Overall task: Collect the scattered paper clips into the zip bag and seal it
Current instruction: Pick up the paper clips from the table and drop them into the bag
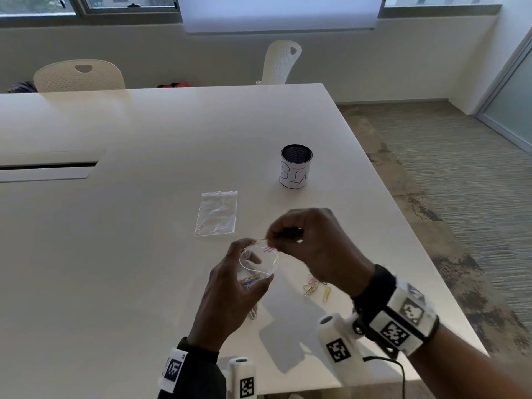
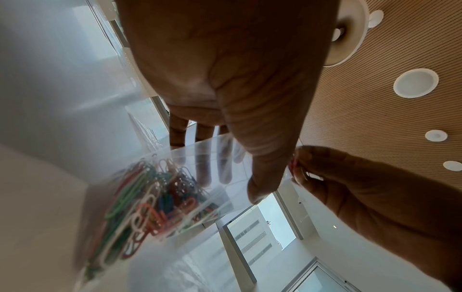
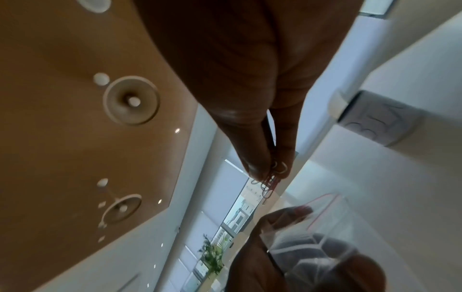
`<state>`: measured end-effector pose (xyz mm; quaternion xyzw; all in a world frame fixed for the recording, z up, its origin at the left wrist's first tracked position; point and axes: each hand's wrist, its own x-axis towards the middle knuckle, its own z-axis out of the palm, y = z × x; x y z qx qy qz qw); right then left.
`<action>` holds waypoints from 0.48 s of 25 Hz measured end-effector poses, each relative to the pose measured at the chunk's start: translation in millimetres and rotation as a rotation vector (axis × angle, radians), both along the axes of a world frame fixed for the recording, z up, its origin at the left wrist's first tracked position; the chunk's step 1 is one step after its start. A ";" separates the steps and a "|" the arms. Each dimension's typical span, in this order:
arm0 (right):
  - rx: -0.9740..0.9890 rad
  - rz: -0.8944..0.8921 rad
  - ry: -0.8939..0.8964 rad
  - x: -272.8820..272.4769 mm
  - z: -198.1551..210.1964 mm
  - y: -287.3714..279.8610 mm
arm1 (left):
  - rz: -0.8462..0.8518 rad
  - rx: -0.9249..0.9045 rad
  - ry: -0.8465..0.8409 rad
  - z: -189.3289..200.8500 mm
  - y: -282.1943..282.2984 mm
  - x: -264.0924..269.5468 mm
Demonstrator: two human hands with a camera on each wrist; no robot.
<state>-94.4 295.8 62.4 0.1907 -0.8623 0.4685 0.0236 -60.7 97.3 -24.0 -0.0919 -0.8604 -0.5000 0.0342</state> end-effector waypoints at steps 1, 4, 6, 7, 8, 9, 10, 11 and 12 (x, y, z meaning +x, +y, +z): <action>0.078 0.047 0.058 -2.1 0.3 -11.0 | 0.004 -0.002 0.006 0.6 0.5 -0.2; 0.314 0.145 0.111 -8.7 -5.8 -31.4 | 0.008 -0.013 0.019 1.8 1.0 -0.4; 0.395 0.191 0.063 -11.1 -9.8 -37.3 | 0.005 -0.018 0.028 1.6 0.2 0.1; 0.417 0.211 0.044 -11.6 -10.5 -38.7 | 0.004 -0.019 0.031 0.9 -0.2 0.1; 0.426 0.226 0.029 -11.9 -11.0 -39.3 | 0.004 -0.019 0.033 0.1 -0.1 0.1; 0.426 0.235 0.018 -11.9 -10.9 -39.5 | 0.005 -0.020 0.035 -0.2 -0.1 0.5; 0.418 0.239 0.013 -11.8 -10.7 -39.0 | 0.007 -0.022 0.040 0.1 0.2 0.6; 0.403 0.241 0.017 -11.6 -9.6 -38.1 | 0.008 -0.026 0.047 1.3 0.6 0.9; 0.381 0.239 0.029 -11.8 -7.8 -36.5 | 0.007 -0.026 0.051 2.3 0.9 1.0</action>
